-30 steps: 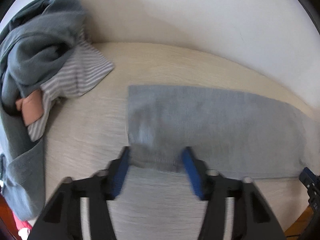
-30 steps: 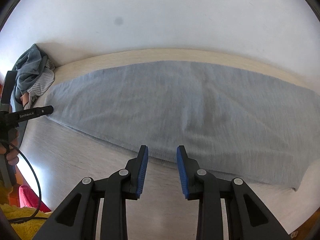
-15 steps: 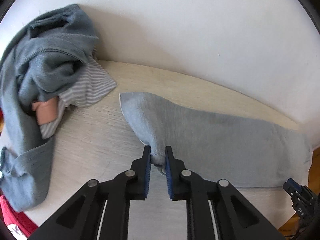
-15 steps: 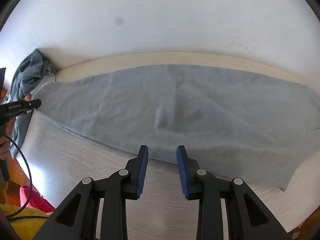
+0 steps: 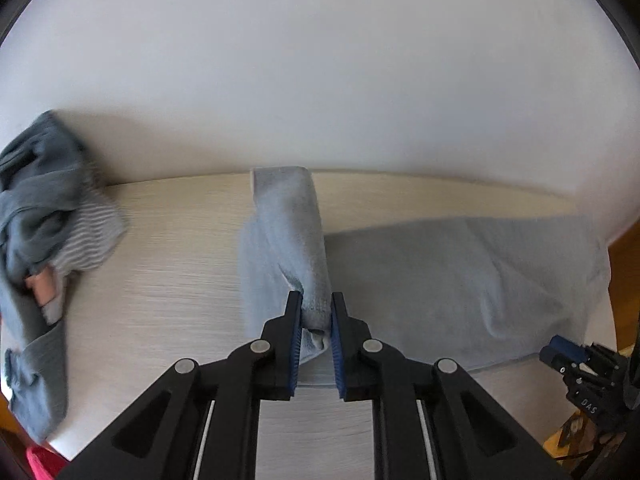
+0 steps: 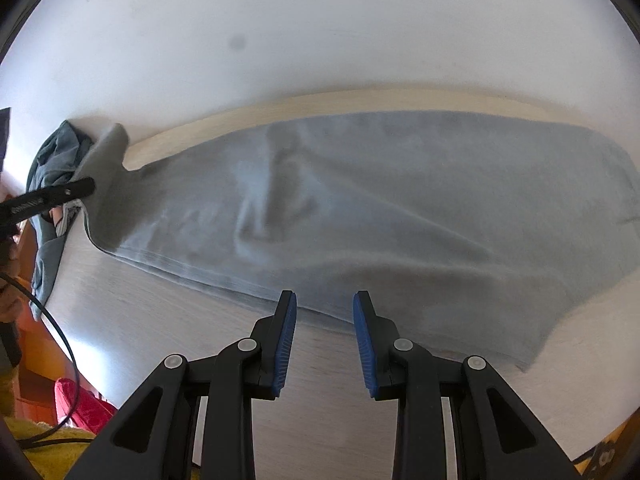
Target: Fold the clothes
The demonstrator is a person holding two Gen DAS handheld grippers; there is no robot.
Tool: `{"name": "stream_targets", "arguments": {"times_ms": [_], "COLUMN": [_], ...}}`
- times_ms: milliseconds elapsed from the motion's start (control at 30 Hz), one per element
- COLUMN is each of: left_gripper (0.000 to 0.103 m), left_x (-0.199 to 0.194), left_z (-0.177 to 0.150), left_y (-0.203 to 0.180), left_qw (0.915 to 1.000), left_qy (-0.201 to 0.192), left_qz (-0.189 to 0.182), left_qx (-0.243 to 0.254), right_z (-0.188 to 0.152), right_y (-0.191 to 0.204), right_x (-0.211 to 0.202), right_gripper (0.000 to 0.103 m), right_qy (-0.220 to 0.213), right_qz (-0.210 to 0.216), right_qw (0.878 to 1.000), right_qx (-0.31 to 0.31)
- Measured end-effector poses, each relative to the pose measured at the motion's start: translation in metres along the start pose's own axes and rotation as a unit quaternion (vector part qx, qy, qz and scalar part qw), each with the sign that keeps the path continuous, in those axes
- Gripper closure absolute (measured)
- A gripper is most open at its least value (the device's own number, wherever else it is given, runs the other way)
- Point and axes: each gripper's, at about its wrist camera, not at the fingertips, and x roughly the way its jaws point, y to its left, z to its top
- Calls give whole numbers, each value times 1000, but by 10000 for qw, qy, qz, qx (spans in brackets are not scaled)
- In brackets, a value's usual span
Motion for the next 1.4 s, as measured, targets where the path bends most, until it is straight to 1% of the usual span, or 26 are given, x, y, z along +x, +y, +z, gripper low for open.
{"name": "stream_targets", "arguments": {"times_ms": [67,167,233,333,467,500,667,700,767,833,933,967,1000,1067,1133,1267,1400], "left_gripper": [92,91,87,84,83,83,83,83,80,79,79,79,79,79,79,79,79], "left_x": [14,36,7,7,-14,-24,-53,-57,-57,-50,-29,-22,-23,-28,-33,-12,18], "left_z": [-2,-5,-21,-24,-25,-26,-26,-24,-20,-13,-4,-1,1,3,5,19,31], "left_y": [-13,-24,-31,-24,-9,-3,19,24,28,30,25,23,22,28,35,57,61], "left_qw": [9998,9987,9970,9960,9950,9959,9963,9957,9935,9908,9843,9813,9775,9743,9702,9655,9611], "left_qy": [130,457,752,803,717,612,386,319,267,302,563,667,683,551,416,509,697], "left_qz": [-42,-125,-160,-365,-574,-547,-687,-821,-1084,-1320,-1634,-1732,-1854,-1948,-2038,-2134,-2081], "left_qx": [115,166,49,-168,-390,-388,-343,-302,-214,-12,366,503,732,988,1241,1404,1680], "right_z": [-3,-6,-6,-4,3,6,18,20,21,22,21,19,18,16,16,24,36], "right_y": [-10,-19,-23,-23,-8,-2,36,44,61,75,87,91,96,108,125,167,196], "right_x": [-1,-2,-2,-3,-3,-4,-4,-2,1,7,10,10,9,6,5,15,35], "right_gripper": [73,73,73,73,73,73,73,73,73,73,73,73,73,73,73,73,73], "right_qy": [23,50,49,23,-122,-169,-313,-331,-357,-368,-375,-393,-415,-447,-509,-518,-443], "right_qz": [-7,1,27,114,329,377,594,595,560,439,170,201,268,381,480,673,682], "right_qw": [10000,9999,9999,9999,9993,9990,9970,9968,9967,9977,9991,9985,9977,9962,9952,9949,9961], "right_qx": [70,128,134,95,-124,-189,-393,-428,-465,-364,121,323,459,641,677,540,328]}}
